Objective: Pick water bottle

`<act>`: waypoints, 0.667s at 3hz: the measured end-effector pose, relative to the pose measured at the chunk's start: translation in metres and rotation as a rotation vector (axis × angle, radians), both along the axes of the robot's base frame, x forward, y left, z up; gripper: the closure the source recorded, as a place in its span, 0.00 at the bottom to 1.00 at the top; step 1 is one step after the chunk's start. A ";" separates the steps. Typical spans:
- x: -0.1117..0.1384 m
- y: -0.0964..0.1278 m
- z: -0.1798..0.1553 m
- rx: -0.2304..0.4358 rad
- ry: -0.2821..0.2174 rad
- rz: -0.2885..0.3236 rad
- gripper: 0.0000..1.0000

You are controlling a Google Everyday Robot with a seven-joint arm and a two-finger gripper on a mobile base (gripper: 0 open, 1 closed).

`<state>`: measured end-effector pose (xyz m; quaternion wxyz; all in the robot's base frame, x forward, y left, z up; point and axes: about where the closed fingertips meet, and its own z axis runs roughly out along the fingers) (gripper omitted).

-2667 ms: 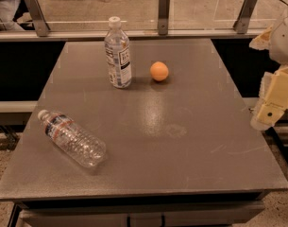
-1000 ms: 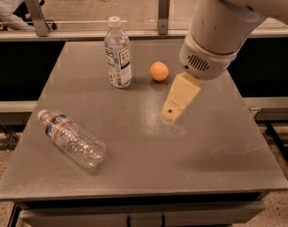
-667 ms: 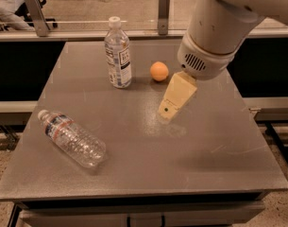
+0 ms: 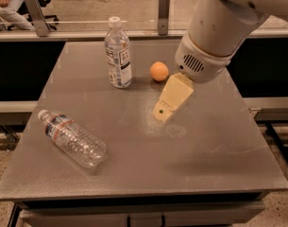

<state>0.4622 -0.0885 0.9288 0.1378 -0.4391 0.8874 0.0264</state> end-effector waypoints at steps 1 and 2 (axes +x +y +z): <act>-0.021 0.044 -0.003 0.164 0.138 0.046 0.00; -0.040 0.088 0.003 0.258 0.190 0.085 0.00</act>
Offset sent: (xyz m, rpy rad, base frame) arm -0.0645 0.1411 0.0099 0.3760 0.2587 0.1337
